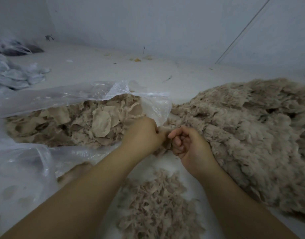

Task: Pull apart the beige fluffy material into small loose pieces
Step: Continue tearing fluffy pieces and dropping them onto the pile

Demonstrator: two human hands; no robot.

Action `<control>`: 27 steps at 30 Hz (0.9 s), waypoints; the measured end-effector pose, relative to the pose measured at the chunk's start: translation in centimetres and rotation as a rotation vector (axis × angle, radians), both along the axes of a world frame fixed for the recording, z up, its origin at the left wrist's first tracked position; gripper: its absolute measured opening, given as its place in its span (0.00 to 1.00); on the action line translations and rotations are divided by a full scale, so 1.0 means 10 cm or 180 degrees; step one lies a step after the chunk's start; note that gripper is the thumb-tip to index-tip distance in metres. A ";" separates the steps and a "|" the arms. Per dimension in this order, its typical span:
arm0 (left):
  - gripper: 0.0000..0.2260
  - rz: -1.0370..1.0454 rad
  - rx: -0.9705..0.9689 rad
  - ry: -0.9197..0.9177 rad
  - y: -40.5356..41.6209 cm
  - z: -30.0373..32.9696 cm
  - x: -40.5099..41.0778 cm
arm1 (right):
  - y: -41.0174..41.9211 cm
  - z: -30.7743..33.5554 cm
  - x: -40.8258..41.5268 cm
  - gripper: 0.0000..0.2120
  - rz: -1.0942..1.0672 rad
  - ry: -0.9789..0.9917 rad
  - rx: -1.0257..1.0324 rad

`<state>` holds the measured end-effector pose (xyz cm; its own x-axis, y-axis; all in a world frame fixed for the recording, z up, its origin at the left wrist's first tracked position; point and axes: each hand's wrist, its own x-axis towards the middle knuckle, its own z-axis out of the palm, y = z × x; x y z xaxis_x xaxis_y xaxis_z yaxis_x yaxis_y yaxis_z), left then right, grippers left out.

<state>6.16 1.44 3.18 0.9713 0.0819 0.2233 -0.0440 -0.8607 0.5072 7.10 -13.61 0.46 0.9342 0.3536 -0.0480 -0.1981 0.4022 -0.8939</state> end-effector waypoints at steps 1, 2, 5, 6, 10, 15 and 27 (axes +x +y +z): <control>0.21 -0.0062 -0.0189 0.0124 -0.03 -0.03 0.00 | 0.00 0.00 0.00 0.28 -0.0011 0.0007 0.0008; 0.19 -0.0104 -0.0432 0.0110 -0.05 -0.06 0.00 | 0.00 0.00 0.00 0.27 -0.0027 0.0015 0.0015; 0.13 0.0086 -0.1433 -0.0410 -0.05 -0.11 -0.03 | 0.01 -0.01 0.01 0.20 -0.0113 -0.0037 -0.0025; 0.10 0.0140 -0.1810 -0.0474 -0.05 -0.10 -0.05 | 0.01 -0.02 0.01 0.15 -0.0143 -0.0081 -0.0042; 0.05 -0.0180 -0.2807 -0.0300 -0.07 -0.06 -0.17 | 0.03 -0.03 0.00 0.12 -0.0225 -0.0192 -0.0156; 0.05 -0.0458 -0.2987 -0.0211 -0.13 -0.12 -0.25 | 0.05 0.01 -0.04 0.08 0.0034 -0.0365 -0.0023; 0.06 -0.0742 -0.3863 0.0028 0.18 -0.07 -0.31 | 0.04 -0.02 0.03 0.09 -0.0356 0.0085 0.0140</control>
<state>3.11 3.26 2.47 0.9915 0.0562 0.1171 -0.1259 0.1949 0.9727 7.41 -13.20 0.27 0.9665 0.2496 -0.0601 -0.1733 0.4618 -0.8699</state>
